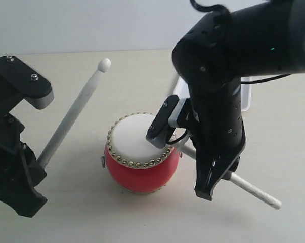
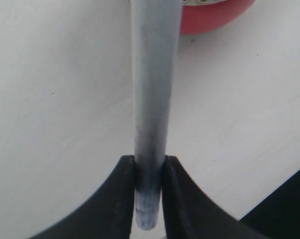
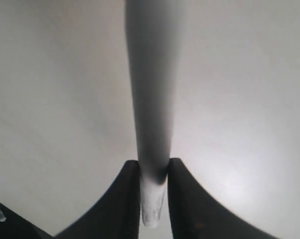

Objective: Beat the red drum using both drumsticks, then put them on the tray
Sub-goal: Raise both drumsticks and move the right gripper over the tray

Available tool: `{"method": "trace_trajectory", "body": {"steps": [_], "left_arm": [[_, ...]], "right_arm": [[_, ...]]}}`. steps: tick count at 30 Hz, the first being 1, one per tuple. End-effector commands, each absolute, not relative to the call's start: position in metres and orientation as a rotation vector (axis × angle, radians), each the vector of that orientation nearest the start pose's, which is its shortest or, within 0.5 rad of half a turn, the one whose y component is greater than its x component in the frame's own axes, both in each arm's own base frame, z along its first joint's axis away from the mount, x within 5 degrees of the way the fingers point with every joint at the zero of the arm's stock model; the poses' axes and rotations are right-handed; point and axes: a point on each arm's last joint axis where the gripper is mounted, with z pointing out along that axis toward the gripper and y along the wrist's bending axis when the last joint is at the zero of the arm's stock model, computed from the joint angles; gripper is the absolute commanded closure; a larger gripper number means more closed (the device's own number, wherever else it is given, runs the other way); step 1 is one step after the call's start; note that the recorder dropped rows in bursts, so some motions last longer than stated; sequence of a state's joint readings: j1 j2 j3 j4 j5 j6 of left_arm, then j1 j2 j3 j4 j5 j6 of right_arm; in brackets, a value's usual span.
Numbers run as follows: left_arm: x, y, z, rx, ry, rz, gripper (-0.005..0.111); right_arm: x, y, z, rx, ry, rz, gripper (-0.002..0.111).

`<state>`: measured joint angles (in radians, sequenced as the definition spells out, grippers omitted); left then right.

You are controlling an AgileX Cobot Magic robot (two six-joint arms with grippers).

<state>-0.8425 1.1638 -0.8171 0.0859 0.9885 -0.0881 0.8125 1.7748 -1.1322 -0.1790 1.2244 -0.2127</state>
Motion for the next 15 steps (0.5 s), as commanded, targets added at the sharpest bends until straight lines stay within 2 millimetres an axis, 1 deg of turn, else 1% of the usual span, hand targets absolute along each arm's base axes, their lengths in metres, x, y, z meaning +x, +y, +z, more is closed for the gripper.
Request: {"method": "trace_trajectory", "body": {"steps": [1,4,8,12,15], "left_arm": [[0.137,-0.146,0.272,1.076,2.59,-0.116,0.107],[0.137,-0.146,0.272,1.076,2.59,-0.116,0.107],[0.137,-0.146,0.272,1.074,2.587,-0.119,0.107],[0.14,-0.149,0.273,1.066,2.55,-0.136,0.107],[0.142,-0.151,0.275,1.067,2.507,-0.15,0.107]], "right_arm": [[0.222,0.21,0.181,-1.743,2.782,-0.42,0.108],[0.223,0.205,0.195,-1.685,2.742,-0.451,0.108],[0.216,0.198,0.23,-1.609,2.663,-0.392,0.108],[0.207,0.185,0.267,-1.526,2.565,-0.362,0.108],[0.2,0.176,0.287,-1.453,2.522,-0.334,0.108]]}}
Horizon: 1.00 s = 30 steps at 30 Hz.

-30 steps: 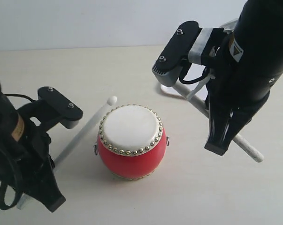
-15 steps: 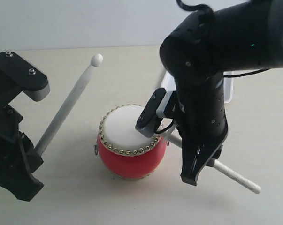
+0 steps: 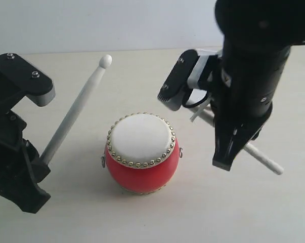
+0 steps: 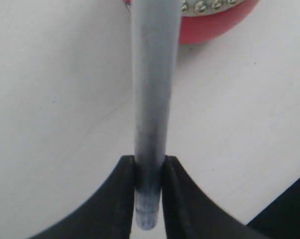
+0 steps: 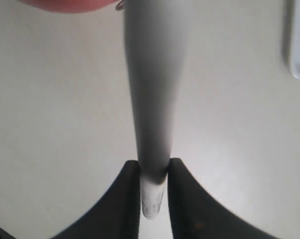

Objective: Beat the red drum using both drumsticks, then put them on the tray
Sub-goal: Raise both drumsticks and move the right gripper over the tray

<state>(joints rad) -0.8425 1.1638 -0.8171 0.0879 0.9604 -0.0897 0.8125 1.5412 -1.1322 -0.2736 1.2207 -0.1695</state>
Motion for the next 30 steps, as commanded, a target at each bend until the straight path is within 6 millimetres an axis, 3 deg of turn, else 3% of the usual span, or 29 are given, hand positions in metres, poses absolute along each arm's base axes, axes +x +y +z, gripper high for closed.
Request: {"method": "trace_trajectory", "body": {"steps": [1,6,14,22,26,30], "left_arm": [[0.143,-0.151,0.275,1.066,2.495,-0.149,0.107],[0.149,-0.153,0.278,1.069,2.42,-0.13,0.107],[0.154,-0.152,0.281,1.094,2.341,-0.069,0.107],[0.163,-0.153,0.285,1.018,2.27,-0.055,0.107],[0.175,-0.144,0.287,0.912,2.276,-0.027,0.107],[0.192,-0.131,0.29,0.797,2.252,-0.028,0.107]], "right_arm": [[0.198,0.174,0.291,-1.442,2.516,-0.325,0.108],[0.205,0.163,0.296,-1.334,2.54,-0.297,0.108],[0.255,0.127,0.291,-0.869,2.69,-0.048,0.108],[0.334,0.108,0.272,-0.639,2.85,0.089,0.108],[0.378,0.098,0.267,-0.517,2.925,0.186,0.108],[0.432,0.09,0.256,-0.363,2.878,0.365,0.108]]}}
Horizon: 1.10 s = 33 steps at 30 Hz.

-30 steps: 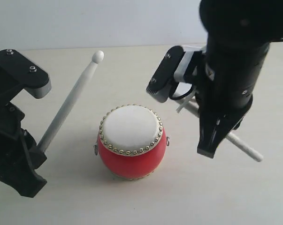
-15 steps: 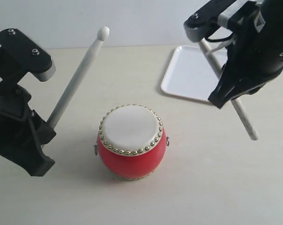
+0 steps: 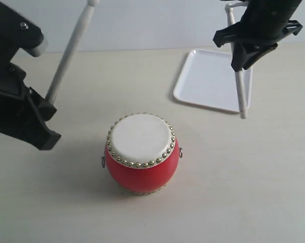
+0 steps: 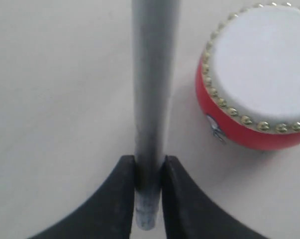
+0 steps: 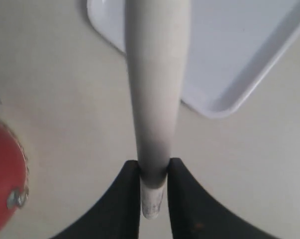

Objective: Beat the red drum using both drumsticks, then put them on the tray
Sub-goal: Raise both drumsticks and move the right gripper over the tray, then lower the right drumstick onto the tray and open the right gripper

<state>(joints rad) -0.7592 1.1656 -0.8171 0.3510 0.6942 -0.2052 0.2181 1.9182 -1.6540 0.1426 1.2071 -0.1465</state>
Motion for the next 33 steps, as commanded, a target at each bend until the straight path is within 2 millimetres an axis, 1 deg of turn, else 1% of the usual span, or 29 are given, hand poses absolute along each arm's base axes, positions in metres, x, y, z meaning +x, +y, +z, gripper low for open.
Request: {"method": "trace_trajectory", "body": {"steps": [1,3,6,9,12,16,24,26,30,33], "left_arm": [[0.196,-0.126,0.29,0.771,2.253,-0.02,0.107],[0.204,-0.12,0.292,0.731,2.241,-0.009,0.107],[0.217,-0.115,0.294,0.691,2.244,0.01,0.107],[0.23,-0.117,0.297,0.68,2.243,0.022,0.107],[0.243,-0.125,0.297,0.711,2.232,0.032,0.107],[0.259,-0.135,0.297,0.74,2.218,0.035,0.107],[0.277,-0.145,0.287,0.774,2.241,0.052,0.107],[0.278,-0.146,0.286,0.776,2.245,0.053,0.107],[0.278,-0.146,0.286,0.776,2.245,0.053,0.107],[0.278,-0.146,0.286,0.776,2.245,0.053,0.107]], "right_arm": [[0.441,0.089,0.249,-0.333,2.877,0.405,0.108],[0.46,0.085,0.24,-0.278,2.857,0.476,0.108],[0.482,0.073,0.225,-0.206,2.843,0.509,0.108],[0.497,0.06,0.207,-0.101,2.853,0.513,0.108],[0.507,0.048,0.192,-0.067,2.857,0.509,0.108],[0.514,0.039,0.182,-0.038,2.858,0.505,0.108],[0.518,0.037,0.185,-0.047,2.839,0.491,0.108],[0.519,0.037,0.181,-0.039,2.843,0.492,0.108],[0.522,0.037,0.166,-0.023,2.845,0.495,0.108],[0.524,0.037,0.15,-0.006,2.866,0.497,0.108]]}}
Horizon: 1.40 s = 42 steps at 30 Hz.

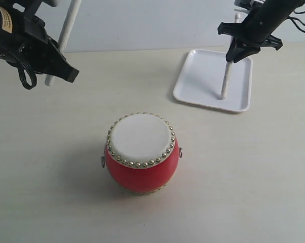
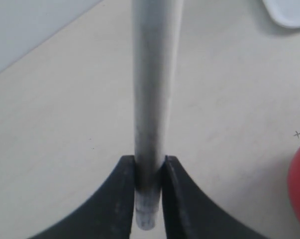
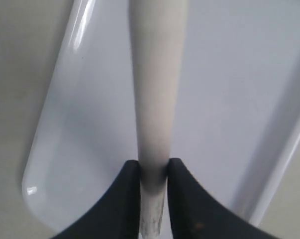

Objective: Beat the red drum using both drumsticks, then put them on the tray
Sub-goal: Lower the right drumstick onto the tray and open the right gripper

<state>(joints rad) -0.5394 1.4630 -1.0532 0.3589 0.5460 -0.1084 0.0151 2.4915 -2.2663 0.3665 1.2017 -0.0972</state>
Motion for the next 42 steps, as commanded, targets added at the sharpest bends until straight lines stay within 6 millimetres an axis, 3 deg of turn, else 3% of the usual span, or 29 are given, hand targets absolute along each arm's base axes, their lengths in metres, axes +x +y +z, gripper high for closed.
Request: {"method": "trace_trajectory", "body": {"steps": [1,7,13,24,33,42], "left_arm": [[0.278,-0.146,0.286,0.776,2.245,0.053,0.107],[0.278,-0.146,0.286,0.776,2.245,0.053,0.107],[0.278,-0.147,0.286,0.775,2.242,0.052,0.107],[0.278,-0.147,0.286,0.775,2.242,0.052,0.107],[0.279,-0.147,0.286,0.775,2.238,0.049,0.107],[0.279,-0.147,0.287,0.775,2.232,0.045,0.107]], "right_arm": [[0.525,0.036,0.147,0.014,2.87,0.497,0.108],[0.528,0.036,0.143,0.078,2.853,0.491,0.108],[0.527,0.033,0.141,0.252,2.877,0.462,0.108],[0.525,0.031,0.138,0.298,2.913,0.445,0.108],[0.525,0.031,0.118,0.358,2.943,0.432,0.108],[0.528,0.03,0.119,0.361,2.914,0.43,0.108]]}}
